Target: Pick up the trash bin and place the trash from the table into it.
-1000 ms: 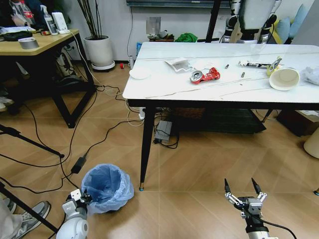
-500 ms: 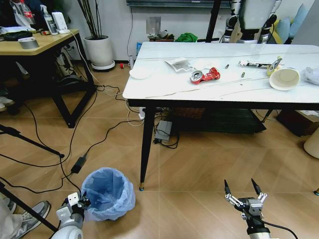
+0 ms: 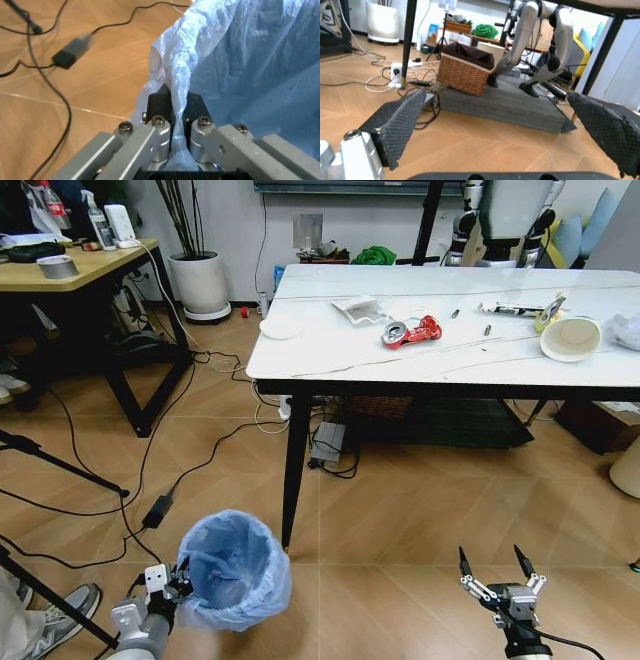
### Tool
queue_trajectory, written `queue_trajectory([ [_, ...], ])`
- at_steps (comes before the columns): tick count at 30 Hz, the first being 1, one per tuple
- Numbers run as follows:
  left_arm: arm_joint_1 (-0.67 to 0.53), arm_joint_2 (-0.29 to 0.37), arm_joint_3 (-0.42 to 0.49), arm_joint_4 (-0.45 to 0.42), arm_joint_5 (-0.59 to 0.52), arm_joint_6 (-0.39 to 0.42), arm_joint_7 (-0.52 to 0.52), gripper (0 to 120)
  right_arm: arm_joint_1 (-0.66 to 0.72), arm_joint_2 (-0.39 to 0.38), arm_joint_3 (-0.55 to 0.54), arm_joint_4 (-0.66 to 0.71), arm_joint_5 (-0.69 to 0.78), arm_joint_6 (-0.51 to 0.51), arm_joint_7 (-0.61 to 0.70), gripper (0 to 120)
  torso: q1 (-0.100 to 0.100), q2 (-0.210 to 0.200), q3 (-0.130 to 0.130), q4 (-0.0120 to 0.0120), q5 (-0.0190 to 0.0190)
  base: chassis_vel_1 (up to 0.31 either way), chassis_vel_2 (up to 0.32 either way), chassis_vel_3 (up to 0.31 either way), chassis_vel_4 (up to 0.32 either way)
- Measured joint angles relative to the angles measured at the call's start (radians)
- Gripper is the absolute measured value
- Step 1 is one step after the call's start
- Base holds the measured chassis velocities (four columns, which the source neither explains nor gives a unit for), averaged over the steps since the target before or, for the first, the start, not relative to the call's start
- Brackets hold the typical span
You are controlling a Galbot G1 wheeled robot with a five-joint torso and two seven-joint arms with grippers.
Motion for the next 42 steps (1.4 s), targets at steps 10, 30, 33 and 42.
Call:
queue_trajectory([
  [10, 0.107, 0.113, 0.025, -0.139, -0.029, 0.017, -0.007, 0, -0.042, -0.048, 0.019, 0.014, 0.040, -0.009, 0.025, 100, 0.000, 0.000, 0.000, 0.0001, 0.0001, 0.000, 0.000, 0.000, 0.000],
  [30, 0.225, 0.286, -0.014, -0.285, -0.069, 0.010, -0.007, 0, -0.107, -0.114, 0.064, 0.056, 0.122, 0.019, 0.091, 100, 0.000, 0.000, 0.000, -0.0001, 0.0000, 0.000, 0.000, 0.000, 0.000],
  [33, 0.240, 0.294, -0.008, -0.304, -0.076, 0.007, 0.012, 0, -0.111, -0.122, 0.071, 0.058, 0.128, 0.019, 0.086, 100, 0.000, 0.000, 0.000, 0.0000, 0.0000, 0.000, 0.000, 0.000, 0.000],
  [42, 0.233, 0.310, 0.011, -0.309, -0.017, -0.005, 0.049, 0, -0.110, -0.125, 0.079, 0.054, 0.137, 0.020, 0.073, 100, 0.000, 0.000, 0.000, 0.0000, 0.0001, 0.000, 0.000, 0.000, 0.000],
])
